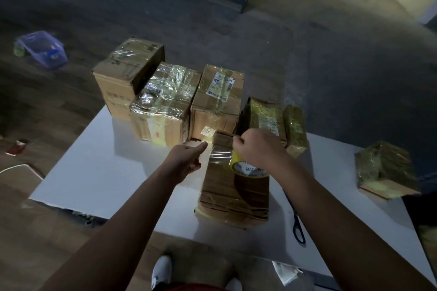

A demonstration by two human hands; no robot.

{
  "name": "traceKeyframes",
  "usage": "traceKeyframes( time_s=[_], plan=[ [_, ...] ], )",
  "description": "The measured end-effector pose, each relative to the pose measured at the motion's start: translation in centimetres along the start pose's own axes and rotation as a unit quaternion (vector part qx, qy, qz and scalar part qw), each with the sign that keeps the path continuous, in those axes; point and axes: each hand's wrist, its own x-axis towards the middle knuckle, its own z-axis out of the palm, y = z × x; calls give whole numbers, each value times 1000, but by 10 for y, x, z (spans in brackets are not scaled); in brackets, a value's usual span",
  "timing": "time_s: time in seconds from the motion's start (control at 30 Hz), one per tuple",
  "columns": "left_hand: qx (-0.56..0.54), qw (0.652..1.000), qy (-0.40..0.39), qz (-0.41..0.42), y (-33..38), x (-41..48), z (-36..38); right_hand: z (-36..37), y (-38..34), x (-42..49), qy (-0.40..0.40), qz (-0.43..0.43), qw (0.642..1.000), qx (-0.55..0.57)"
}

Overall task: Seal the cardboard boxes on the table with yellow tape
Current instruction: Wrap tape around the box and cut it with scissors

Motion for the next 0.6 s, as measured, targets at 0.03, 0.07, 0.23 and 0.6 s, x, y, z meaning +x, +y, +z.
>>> traceKeyframes(
  time_s=[0.03, 0.07, 0.23, 0.6],
  plan=[
    [4, 1000, -4, 2, -2, 2, -1, 0, -2, 1, 0, 1, 1000, -7],
    [7, 1000, -3, 5, -4, 4, -2, 1, -5, 3, 1, 1, 1000, -12],
    [9, 1000, 2, -9, -14, 13, -1, 4, -12, 5, 2, 5, 999, -38],
    [-106, 988, -32, -107, -30, 17, 19, 10, -9, 2, 16, 18, 999, -38]
  ],
)
